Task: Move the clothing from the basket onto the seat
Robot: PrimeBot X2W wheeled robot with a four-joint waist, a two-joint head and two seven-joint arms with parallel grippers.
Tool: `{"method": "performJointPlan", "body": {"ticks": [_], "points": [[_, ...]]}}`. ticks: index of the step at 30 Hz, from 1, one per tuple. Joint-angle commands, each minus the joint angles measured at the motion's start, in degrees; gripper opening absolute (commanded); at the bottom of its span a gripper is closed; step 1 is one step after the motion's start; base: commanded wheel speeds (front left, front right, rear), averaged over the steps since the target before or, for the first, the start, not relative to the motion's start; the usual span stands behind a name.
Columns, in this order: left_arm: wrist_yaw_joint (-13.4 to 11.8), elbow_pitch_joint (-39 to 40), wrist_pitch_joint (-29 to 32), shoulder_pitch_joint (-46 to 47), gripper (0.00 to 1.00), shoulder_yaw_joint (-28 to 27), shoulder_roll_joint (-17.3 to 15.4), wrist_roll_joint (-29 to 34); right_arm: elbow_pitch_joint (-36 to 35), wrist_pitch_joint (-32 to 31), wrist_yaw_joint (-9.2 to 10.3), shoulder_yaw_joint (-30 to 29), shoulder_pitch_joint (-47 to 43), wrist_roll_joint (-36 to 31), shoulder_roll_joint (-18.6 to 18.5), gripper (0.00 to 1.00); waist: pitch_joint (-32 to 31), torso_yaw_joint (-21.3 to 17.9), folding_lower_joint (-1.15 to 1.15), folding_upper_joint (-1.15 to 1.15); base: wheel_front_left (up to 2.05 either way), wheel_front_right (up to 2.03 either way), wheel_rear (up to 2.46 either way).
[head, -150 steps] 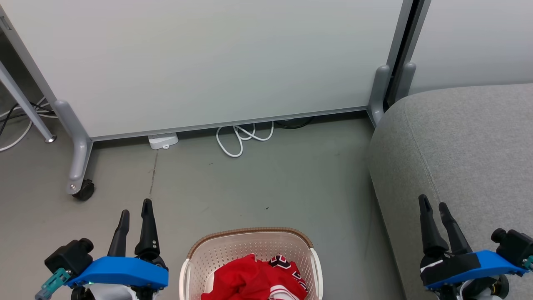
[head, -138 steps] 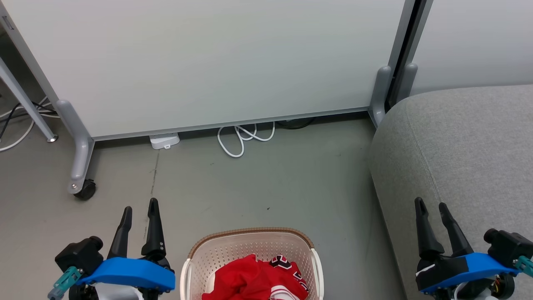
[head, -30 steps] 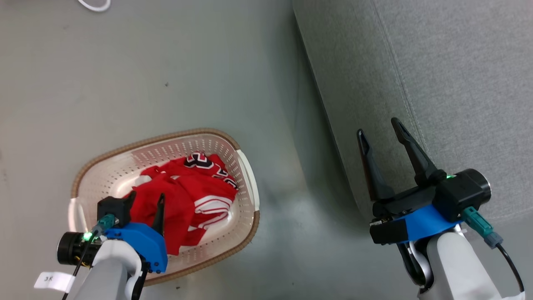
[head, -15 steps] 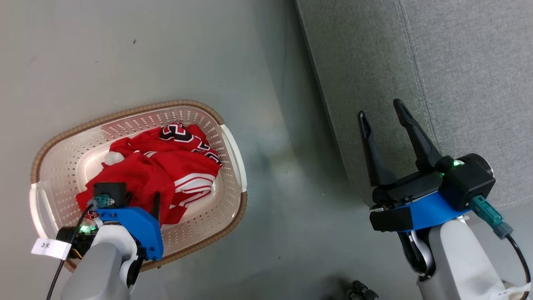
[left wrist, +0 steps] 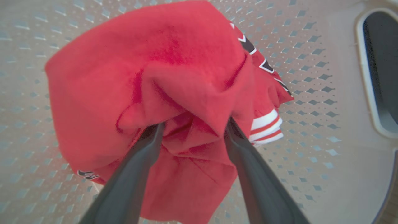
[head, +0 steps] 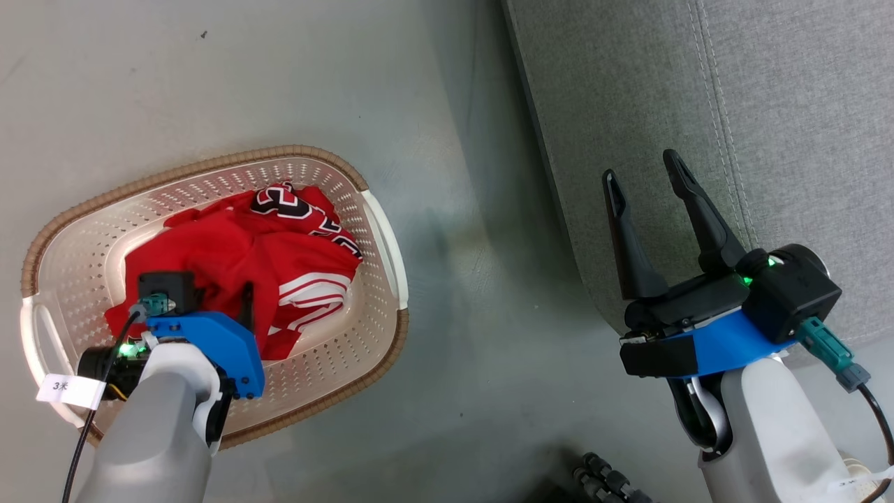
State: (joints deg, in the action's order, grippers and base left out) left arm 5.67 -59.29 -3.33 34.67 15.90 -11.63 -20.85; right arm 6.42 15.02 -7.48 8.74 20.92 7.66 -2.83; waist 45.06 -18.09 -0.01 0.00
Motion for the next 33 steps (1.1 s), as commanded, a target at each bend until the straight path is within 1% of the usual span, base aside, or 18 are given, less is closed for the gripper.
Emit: {"method": "performJointPlan", "body": {"ticks": [1, 4, 7, 8, 9, 10, 11, 12, 25, 33], "points": [[0.26, -0.35, -0.99, 1.62, 1.00, 0.38, -0.09, 0.11, -0.25, 0.23, -0.03, 0.04, 0.99, 0.29, -0.10, 1.00, 0.26, -0.10, 0.01, 0.00, 0.00, 0.00, 0.00], [0.26, -1.18, -2.75, 2.79, 1.00, 1.03, -0.14, 0.77, -0.24, 0.23, -0.03, 0.16, 1.15, 0.46, -0.10, 1.00, 0.56, -0.23, 0.01, 0.00, 0.00, 0.00, 0.00], [0.48, -3.01, -2.61, 3.71, 1.00, 2.01, -0.40, 1.30, -0.17, 0.24, -0.03, 0.33, 1.29, 0.56, -0.10, 1.00, 0.80, -0.39, 0.01, 0.00, 0.00, 0.00, 0.00], [0.57, -3.60, -2.43, 4.10, 0.71, 2.28, -0.39, 1.33, -0.13, 0.24, -0.03, 0.38, 1.23, 0.66, -0.10, 1.00, 0.87, -0.44, 0.01, 0.00, 0.00, 0.00, 0.00], [0.66, -4.19, -2.34, 4.48, 0.48, 2.48, -0.40, 1.42, -0.14, 0.24, -0.03, 0.43, 1.21, 0.73, -0.10, 1.00, 0.95, -0.49, 0.01, 0.00, 0.00, 0.00, 0.00], [0.76, -4.66, -2.36, 4.84, 0.40, 2.62, -0.45, 1.47, -0.16, 0.24, -0.02, 0.48, 1.20, 0.82, -0.10, 1.00, 1.04, -0.52, 0.01, 0.00, 0.00, 0.00, 0.00], [0.78, -5.14, -2.42, 5.13, 0.18, 2.83, -0.51, 1.59, -0.14, 0.24, -0.03, 0.52, 1.20, 0.91, -0.10, 1.00, 1.12, -0.53, 0.01, 0.00, 0.00, 0.00, 0.00], [0.80, -5.60, -2.57, 5.39, 0.00, 3.01, -0.54, 1.64, -0.10, 0.24, -0.03, 0.53, 1.21, 0.99, -0.10, 1.00, 1.20, -0.54, 0.01, 0.00, 0.00, 0.00, 0.00], [1.53, -9.74, -4.53, 7.65, 0.00, 4.87, 0.59, 0.34, 0.40, 0.24, -0.03, 0.13, 1.52, 0.38, -0.10, 1.00, 0.78, 0.43, 0.01, 0.00, 0.00, 0.00, 0.00], [1.87, -10.85, -6.46, 6.95, 0.00, 6.28, 1.96, -0.88, 1.10, 0.24, -0.03, -0.12, 1.13, -0.61, -0.10, 1.00, -2.22, 2.24, 0.01, 0.00, 0.00, 0.00, 0.00]]}}
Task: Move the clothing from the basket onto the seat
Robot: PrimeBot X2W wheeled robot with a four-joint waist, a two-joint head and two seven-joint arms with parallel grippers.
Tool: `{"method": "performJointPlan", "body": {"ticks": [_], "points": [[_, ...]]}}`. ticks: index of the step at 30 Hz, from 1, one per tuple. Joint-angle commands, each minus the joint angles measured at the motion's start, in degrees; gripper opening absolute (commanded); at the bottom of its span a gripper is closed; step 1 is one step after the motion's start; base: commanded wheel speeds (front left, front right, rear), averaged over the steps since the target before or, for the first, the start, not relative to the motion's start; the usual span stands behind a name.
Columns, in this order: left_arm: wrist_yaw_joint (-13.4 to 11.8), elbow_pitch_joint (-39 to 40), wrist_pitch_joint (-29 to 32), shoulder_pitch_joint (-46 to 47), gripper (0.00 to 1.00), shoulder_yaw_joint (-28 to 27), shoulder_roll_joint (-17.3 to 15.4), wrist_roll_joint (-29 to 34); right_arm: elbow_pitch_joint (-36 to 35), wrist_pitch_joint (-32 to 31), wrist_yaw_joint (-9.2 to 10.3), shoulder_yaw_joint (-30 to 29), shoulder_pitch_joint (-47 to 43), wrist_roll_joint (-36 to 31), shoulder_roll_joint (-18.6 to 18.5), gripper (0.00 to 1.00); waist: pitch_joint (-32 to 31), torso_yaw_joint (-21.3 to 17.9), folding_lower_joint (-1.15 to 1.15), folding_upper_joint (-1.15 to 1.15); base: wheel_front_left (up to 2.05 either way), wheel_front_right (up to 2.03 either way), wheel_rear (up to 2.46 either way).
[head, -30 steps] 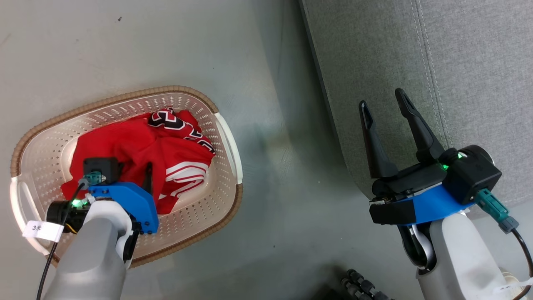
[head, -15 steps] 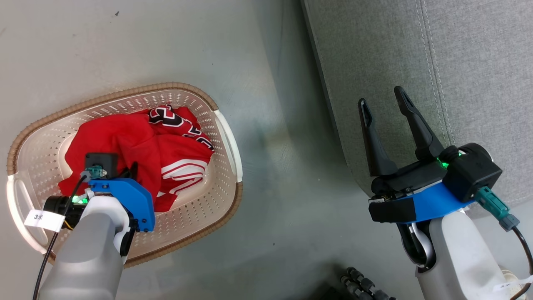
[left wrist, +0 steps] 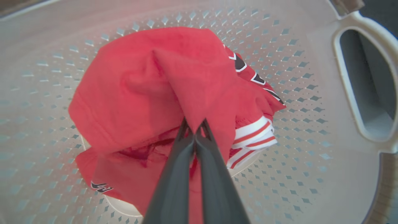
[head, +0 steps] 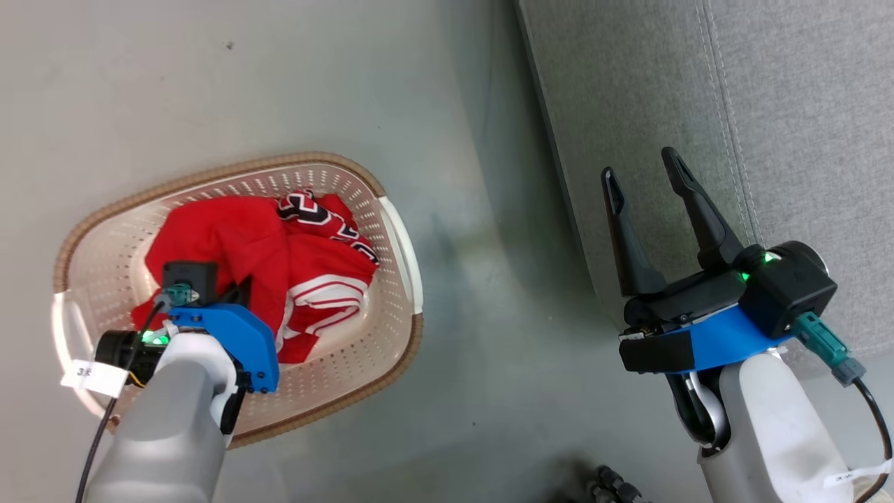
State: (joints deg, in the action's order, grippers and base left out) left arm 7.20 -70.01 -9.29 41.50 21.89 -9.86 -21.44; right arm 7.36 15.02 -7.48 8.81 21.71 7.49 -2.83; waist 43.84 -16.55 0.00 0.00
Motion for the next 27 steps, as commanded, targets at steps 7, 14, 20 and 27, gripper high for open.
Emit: {"method": "performJointPlan", "body": {"ticks": [7, 14, 20, 27], "points": [[0.31, 1.79, -2.02, -2.94, 0.00, 3.59, 1.19, -3.93, 1.10, 0.24, -0.03, -0.44, -0.86, -1.94, -0.12, 1.00, -6.03, 2.87, 0.00, 0.00, 0.00, 0.00, 0.00], [0.28, 7.64, -3.20, -8.07, 0.00, 10.21, 2.73, -12.04, 2.70, 0.24, -0.03, -1.63, -2.71, -3.90, -0.13, 1.00, -13.58, 6.05, 0.00, 0.00, 0.00, 0.00, 0.00], [0.27, 14.80, -2.52, -11.85, 0.00, 19.95, 1.71, -19.78, 4.61, 0.23, -0.02, -2.23, -5.46, -5.40, -0.13, 1.00, -21.68, 9.53, 0.00, 0.00, 0.00, 0.00, 0.00], [0.28, 19.05, -3.83, -13.21, 0.00, 27.85, 1.29, -23.99, 6.24, 0.23, -0.03, -2.54, -8.72, -6.45, -0.14, 1.00, -29.42, 12.58, 0.00, 0.00, 0.00, 0.00, 0.00]]}}
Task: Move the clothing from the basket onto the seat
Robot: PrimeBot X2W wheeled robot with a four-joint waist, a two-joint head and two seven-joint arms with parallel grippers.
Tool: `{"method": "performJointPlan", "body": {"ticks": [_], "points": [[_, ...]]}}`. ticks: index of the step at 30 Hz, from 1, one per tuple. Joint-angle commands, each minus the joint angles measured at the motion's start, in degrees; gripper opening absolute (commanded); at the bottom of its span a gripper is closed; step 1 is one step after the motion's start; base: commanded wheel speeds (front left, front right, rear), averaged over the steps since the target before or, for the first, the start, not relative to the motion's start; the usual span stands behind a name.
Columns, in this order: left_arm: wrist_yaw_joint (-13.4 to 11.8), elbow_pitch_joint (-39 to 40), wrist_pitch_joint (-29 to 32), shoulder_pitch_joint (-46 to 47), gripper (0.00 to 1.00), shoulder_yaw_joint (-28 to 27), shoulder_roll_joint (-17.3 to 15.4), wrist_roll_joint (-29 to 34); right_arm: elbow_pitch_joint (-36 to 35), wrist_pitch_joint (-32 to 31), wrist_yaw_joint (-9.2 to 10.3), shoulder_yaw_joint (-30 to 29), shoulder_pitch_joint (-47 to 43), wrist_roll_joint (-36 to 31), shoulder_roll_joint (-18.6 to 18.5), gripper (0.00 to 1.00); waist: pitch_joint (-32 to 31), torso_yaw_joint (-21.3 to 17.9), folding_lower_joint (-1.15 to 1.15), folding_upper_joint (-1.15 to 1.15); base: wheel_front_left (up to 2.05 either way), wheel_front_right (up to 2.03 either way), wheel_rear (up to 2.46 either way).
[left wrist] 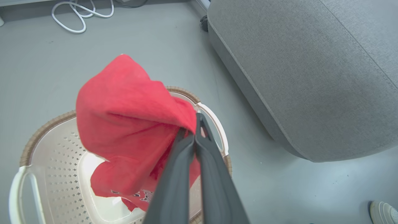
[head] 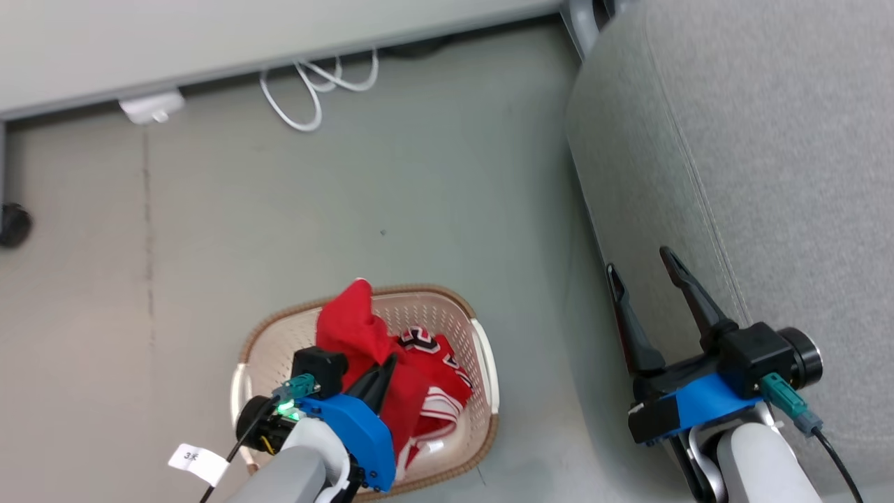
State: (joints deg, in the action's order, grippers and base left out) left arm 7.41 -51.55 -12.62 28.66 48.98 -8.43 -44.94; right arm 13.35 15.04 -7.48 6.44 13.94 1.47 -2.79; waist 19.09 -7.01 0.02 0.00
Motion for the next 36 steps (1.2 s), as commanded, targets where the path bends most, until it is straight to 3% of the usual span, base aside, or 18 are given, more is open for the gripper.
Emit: {"method": "performJointPlan", "body": {"ticks": [1, 13, 36], "points": [[0.07, 1.13, -0.76, -0.39, 0.00, 1.56, -0.19, -0.88, 0.43, 0.22, -0.03, -0.23, -1.38, -0.49, -0.17, 1.00, -5.54, 3.38, -0.02, 0.00, 0.00, 0.00, 0.00], [0.07, 7.27, -1.49, 4.91, 0.00, 7.77, 0.37, -2.21, 2.03, 0.22, -0.03, -0.67, -5.25, -0.38, -0.17, 1.00, -12.19, 6.14, -0.02, 0.00, 0.00, 0.00, 0.00], [0.07, 12.86, 0.86, 19.45, 0.00, 13.09, 3.69, -1.75, 2.57, -1.11, -0.03, 1.25, -7.98, -0.27, -0.17, 1.00, -17.14, 8.77, -0.02, 0.00, 0.00, 0.00, 0.00]]}}
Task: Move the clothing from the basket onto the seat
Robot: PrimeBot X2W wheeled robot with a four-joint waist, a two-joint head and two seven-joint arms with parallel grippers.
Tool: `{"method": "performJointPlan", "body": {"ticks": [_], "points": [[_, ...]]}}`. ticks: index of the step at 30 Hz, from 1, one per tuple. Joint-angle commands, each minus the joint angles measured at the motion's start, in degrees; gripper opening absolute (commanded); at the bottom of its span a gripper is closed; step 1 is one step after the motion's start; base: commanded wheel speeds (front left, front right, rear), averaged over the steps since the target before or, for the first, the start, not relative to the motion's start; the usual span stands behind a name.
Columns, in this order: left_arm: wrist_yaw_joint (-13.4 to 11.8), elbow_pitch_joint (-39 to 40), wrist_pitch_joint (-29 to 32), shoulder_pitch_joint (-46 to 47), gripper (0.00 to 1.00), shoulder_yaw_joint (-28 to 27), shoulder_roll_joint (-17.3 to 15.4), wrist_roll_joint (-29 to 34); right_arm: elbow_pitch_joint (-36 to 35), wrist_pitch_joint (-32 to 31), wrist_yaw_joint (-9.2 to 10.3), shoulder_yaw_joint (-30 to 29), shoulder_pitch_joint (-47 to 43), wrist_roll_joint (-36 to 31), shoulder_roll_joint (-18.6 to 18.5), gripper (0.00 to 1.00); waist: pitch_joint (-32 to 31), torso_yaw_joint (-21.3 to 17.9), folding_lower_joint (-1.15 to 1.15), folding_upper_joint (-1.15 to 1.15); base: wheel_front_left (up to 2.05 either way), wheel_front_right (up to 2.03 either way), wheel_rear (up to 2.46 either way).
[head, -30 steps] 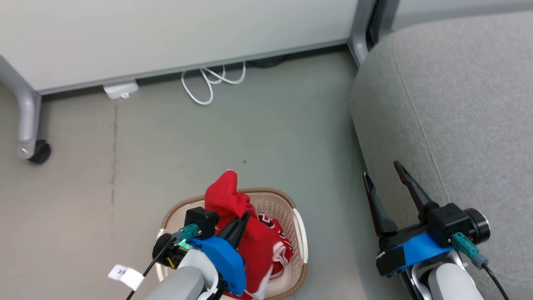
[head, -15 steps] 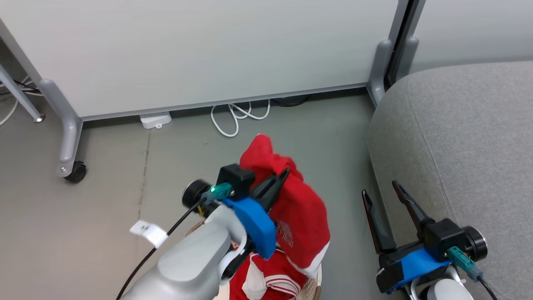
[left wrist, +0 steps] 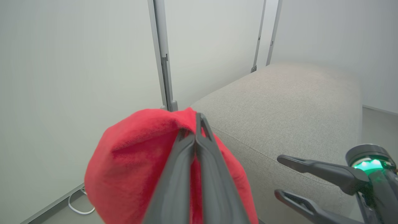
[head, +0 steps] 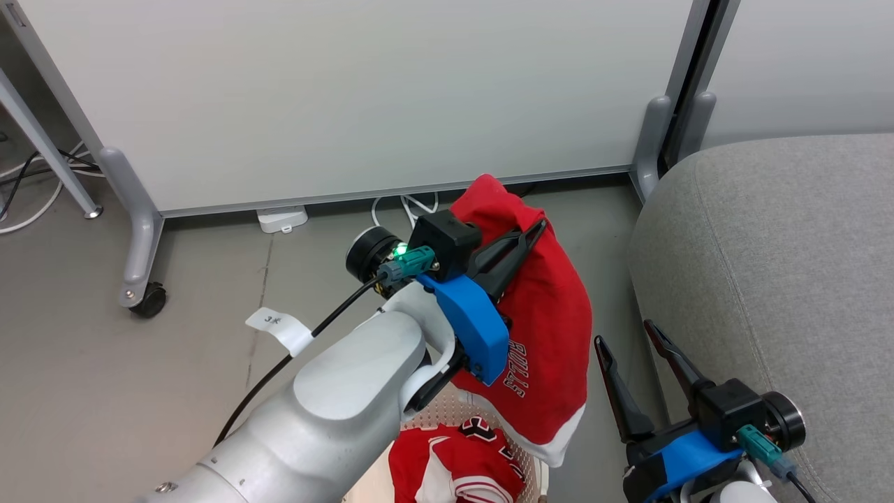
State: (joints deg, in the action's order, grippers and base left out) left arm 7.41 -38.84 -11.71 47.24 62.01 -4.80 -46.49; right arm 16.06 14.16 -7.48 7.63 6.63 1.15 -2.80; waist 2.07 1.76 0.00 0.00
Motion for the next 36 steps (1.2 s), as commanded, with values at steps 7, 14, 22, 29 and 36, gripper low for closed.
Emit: {"method": "performJointPlan", "body": {"ticks": [7, 14, 22, 29, 36], "points": [[0.07, 0.09, -0.74, 2.78, 0.00, 0.59, 0.88, -0.95, -0.47, -0.42, -0.03, 0.77, -1.06, 0.30, -0.16, 1.00, -0.60, -0.52, 0.00, 0.00, 0.00, 0.00, 0.00], [0.08, -0.57, -1.01, 2.15, 0.00, 1.93, 1.08, -2.16, -0.61, -0.49, -0.03, 0.79, -0.81, 0.42, -0.16, 1.00, -0.35, -1.09, 0.00, 0.00, 0.00, 0.00, 0.00], [0.08, -1.14, -1.49, 2.90, 0.00, 3.23, 1.17, -3.46, -0.43, -1.42, -0.03, 3.70, 1.55, 0.51, -0.16, 1.00, -0.36, -1.25, 0.00, 0.00, 0.00, 0.00, 0.00], [0.08, -1.66, -1.97, 2.45, 0.00, 4.57, 1.25, -4.30, 0.95, -3.68, -0.03, 5.80, 4.87, -0.01, -0.17, 1.00, -0.73, -1.23, 0.00, 0.00, 0.00, 0.00, 0.00], [0.08, -1.32, -2.22, 1.51, 0.00, 6.30, 1.42, -5.49, 3.59, -6.30, -0.03, 6.25, 7.95, -0.80, -0.17, 1.00, -1.51, -0.95, 0.00, 0.00, 0.00, 0.00, 0.00]]}}
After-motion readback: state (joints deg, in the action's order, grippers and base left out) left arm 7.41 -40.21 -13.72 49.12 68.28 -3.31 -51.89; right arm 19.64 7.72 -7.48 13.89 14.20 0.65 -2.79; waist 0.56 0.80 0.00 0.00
